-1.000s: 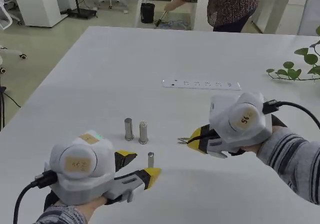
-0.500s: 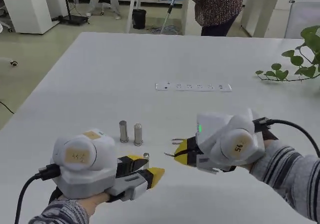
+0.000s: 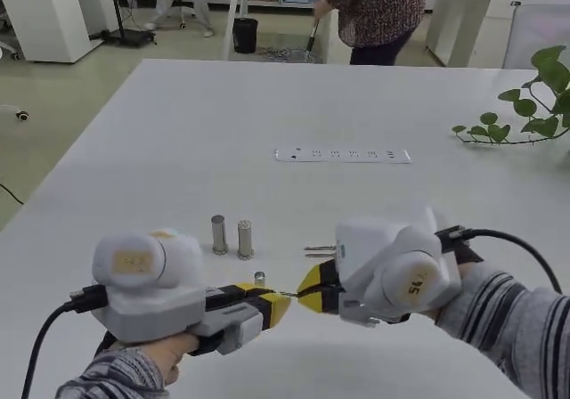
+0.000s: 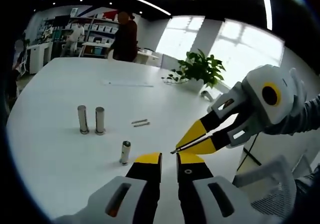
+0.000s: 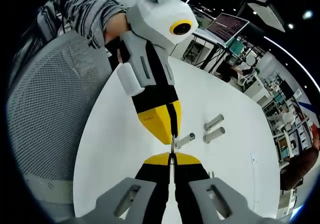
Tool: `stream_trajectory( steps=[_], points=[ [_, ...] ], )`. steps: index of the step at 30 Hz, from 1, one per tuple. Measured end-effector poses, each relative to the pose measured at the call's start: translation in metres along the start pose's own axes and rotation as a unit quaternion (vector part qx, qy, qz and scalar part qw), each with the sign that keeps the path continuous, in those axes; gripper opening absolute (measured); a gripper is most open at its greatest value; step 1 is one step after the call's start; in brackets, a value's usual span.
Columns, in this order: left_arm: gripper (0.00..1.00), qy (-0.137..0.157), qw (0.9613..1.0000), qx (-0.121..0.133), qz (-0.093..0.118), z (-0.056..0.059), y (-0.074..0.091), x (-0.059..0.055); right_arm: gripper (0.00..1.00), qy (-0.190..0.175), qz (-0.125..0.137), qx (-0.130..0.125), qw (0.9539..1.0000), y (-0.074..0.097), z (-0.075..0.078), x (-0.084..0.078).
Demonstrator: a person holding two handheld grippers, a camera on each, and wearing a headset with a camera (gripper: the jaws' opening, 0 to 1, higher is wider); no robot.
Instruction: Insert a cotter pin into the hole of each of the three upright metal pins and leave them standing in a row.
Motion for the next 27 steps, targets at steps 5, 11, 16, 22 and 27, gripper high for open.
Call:
stream_trajectory(
  steps=[5, 11, 16, 22, 27],
  points=[
    [0.04, 0.014, 0.9999, -0.009, 0.004, 0.003, 0.000, 0.001, 0.00, 0.001, 0.002, 0.002, 1.0000, 0.000, -0.002, 0.001],
    [0.00, 0.022, 0.9996, -0.018, 0.005, 0.005, 0.000, 0.000, 0.00, 0.003, 0.002, 0.003, 1.0000, -0.001, -0.004, 0.002],
    [0.00, 0.027, 0.9991, -0.032, 0.006, 0.009, 0.000, -0.001, 0.00, 0.002, 0.002, 0.003, 1.0000, -0.001, -0.004, 0.002],
    [0.00, -0.007, 0.9993, -0.035, 0.013, 0.011, 0.000, 0.000, 0.00, -0.008, 0.002, 0.003, 1.0000, -0.001, -0.004, 0.002],
    [0.00, -0.045, 0.9981, -0.040, 0.013, 0.013, 0.000, -0.001, 0.00, -0.025, 0.005, 0.006, 0.9996, -0.001, -0.005, 0.001]
  ],
)
Point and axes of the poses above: the centre of the closed fingertips' face, and the gripper's own axes: y roughly backward along the fingers, z roughly to its right, x roughly out of its top, the point moved 1 cm from there along y, roughly backward along the fingers, and after that the axes turned 2 degrees about -y, right-handed, at the moved point
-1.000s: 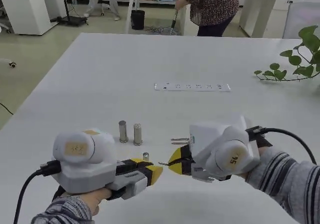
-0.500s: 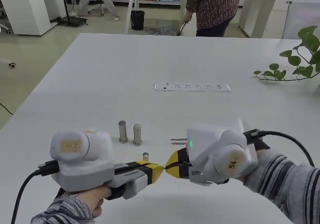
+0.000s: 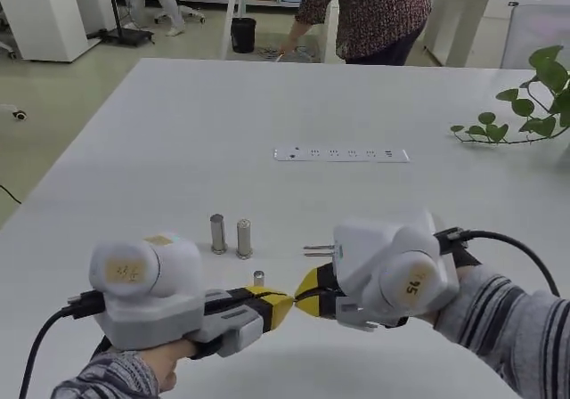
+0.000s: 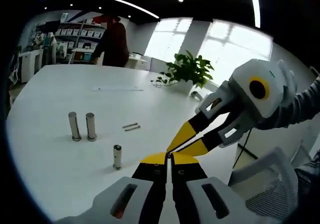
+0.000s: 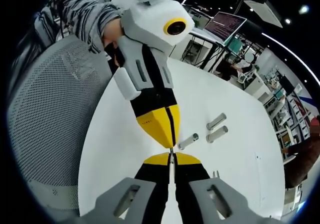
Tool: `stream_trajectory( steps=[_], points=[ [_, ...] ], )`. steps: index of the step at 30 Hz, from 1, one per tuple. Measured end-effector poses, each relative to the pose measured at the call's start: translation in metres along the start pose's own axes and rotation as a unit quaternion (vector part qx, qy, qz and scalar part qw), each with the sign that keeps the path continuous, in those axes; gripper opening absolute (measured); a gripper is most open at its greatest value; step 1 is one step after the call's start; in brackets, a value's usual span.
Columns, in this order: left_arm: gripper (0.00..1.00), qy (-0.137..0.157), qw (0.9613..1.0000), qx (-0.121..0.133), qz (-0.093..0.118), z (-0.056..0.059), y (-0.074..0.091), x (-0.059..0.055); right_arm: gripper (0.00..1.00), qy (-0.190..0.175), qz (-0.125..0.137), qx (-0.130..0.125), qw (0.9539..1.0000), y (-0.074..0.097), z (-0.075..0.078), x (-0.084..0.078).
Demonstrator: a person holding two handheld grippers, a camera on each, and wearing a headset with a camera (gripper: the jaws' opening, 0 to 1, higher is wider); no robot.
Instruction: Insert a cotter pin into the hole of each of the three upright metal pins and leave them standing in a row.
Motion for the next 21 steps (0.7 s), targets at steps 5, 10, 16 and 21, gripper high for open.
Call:
stream_trajectory(
  steps=[5, 10, 16, 21],
  points=[
    [0.00, -0.017, 0.9998, -0.007, -0.001, 0.000, 0.003, -0.001, 0.00, -0.016, 0.001, -0.001, 0.9999, -0.002, 0.000, -0.004],
    [0.00, -0.043, 0.9989, -0.019, 0.000, 0.003, 0.006, -0.001, 0.00, -0.042, 0.011, 0.011, 0.9990, -0.001, -0.002, -0.006],
    [0.00, -0.071, 0.9966, -0.041, 0.002, 0.009, 0.010, -0.001, 0.00, -0.074, 0.027, 0.033, 0.9964, 0.000, -0.008, -0.003],
    [0.00, -0.085, 0.9947, -0.058, 0.004, 0.013, 0.014, -0.001, 0.00, -0.082, 0.036, 0.044, 0.9950, 0.001, -0.013, -0.001]
  ],
)
Point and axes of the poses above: the centre of the closed fingertips' face, and the gripper's own axes: y roughly backward along the fingers, z roughly to its right, x roughly out of its top, the point moved 1 cm from there along y, roughly backward along the fingers, and after that the axes turned 2 degrees about -y, right-handed, at the moved point
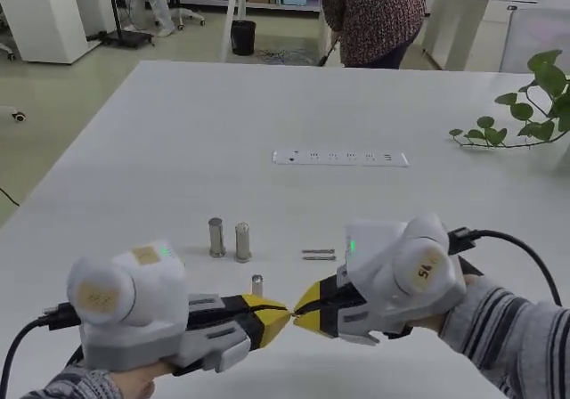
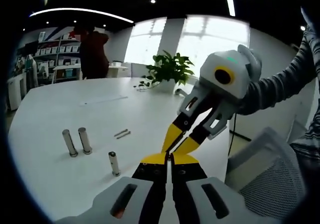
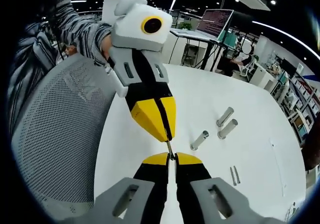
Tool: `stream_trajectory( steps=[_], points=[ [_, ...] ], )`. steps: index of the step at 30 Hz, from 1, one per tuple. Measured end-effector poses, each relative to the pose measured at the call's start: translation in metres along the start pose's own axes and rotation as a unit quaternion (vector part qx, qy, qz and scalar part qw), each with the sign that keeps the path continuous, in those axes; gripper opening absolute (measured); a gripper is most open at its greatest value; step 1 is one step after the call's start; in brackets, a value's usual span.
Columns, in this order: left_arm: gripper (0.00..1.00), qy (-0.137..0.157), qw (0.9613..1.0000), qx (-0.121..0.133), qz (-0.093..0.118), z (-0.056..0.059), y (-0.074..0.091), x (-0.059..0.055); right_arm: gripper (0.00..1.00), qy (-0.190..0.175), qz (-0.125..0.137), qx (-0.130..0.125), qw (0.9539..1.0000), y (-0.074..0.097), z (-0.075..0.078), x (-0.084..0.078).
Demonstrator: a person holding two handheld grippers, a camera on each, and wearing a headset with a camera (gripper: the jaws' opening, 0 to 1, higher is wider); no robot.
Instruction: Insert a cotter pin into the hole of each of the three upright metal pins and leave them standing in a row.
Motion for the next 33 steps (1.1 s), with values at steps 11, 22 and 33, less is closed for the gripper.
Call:
stream_trajectory(
  steps=[11, 22, 33],
  points=[
    [0.00, -0.014, 0.9999, 0.008, -0.002, -0.002, 0.003, -0.002, 0.00, 0.034, -0.012, -0.003, 0.9993, 0.001, -0.002, 0.003],
    [0.06, -0.029, 0.9983, 0.048, -0.011, -0.017, 0.001, -0.007, 0.00, 0.038, -0.030, -0.015, 0.9987, -0.002, 0.006, -0.001],
    [0.14, -0.077, 0.9875, 0.137, -0.014, -0.044, 0.007, -0.010, 0.00, 0.021, -0.060, -0.042, 0.9971, -0.007, 0.031, -0.011]
  ],
)
Point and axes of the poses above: the centre of the closed fingertips' face, and the gripper's own axes: y roughly backward along the fingers, z roughly to its right, x roughly out of its top, the point moved 1 cm from there along y, roughly backward along the fingers, and after that the axes turned 2 degrees about -y, right-handed, at the moved point
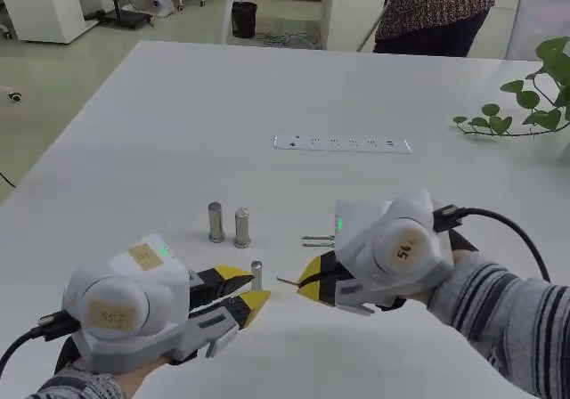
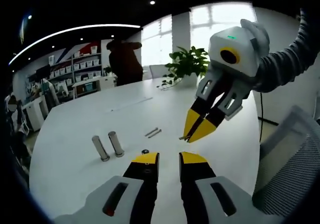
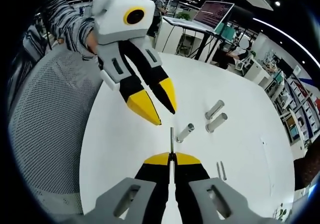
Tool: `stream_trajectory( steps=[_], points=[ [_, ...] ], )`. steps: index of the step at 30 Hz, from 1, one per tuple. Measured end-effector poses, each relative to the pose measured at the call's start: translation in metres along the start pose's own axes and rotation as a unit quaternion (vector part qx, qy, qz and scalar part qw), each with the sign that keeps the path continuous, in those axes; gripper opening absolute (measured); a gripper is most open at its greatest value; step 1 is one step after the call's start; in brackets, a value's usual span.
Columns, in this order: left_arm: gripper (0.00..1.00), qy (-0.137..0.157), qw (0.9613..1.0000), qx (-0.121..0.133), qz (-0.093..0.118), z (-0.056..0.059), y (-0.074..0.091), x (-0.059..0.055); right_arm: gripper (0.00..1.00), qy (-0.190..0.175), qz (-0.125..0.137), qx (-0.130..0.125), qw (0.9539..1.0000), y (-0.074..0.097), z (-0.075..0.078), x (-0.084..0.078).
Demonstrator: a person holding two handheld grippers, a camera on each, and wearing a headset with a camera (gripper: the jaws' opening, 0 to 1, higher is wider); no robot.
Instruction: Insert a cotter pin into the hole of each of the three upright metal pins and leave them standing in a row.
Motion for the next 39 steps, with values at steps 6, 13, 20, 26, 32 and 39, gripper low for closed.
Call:
stream_trajectory(
  steps=[6, 13, 20, 26, 32, 39],
  points=[
    [0.20, 0.013, 0.9996, 0.023, -0.005, -0.011, -0.006, -0.008, 0.00, -0.038, -0.020, 0.001, 0.9991, -0.011, 0.010, -0.006],
    [0.25, 0.011, 0.9982, 0.055, -0.019, -0.024, -0.021, -0.020, 0.00, -0.056, -0.039, 0.007, 0.9977, -0.026, 0.014, -0.011],
    [0.23, 0.025, 0.9969, 0.065, -0.036, -0.030, -0.037, -0.031, 0.00, -0.071, -0.055, 0.012, 0.9959, -0.040, 0.018, -0.017],
    [0.19, 0.027, 0.9963, 0.067, -0.046, -0.032, -0.048, -0.040, 0.00, -0.087, -0.059, 0.019, 0.9942, -0.047, 0.019, -0.019],
    [0.17, 0.050, 0.9955, 0.059, -0.054, -0.033, -0.059, -0.048, 0.00, -0.096, -0.063, 0.024, 0.9931, -0.052, 0.019, -0.020],
    [0.11, 0.053, 0.9954, 0.057, -0.056, -0.034, -0.063, -0.048, 0.00, -0.099, -0.062, 0.025, 0.9929, -0.055, 0.020, -0.017]
  ],
)
Point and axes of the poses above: the centre of the closed fingertips' face, and the gripper's own axes: y roughly backward along the fingers, z roughly to its right, x roughly out of its top, the point moved 1 cm from there along y, roughly backward along the fingers, and after that the axes turned 2 degrees about -y, right-handed, at the moved point
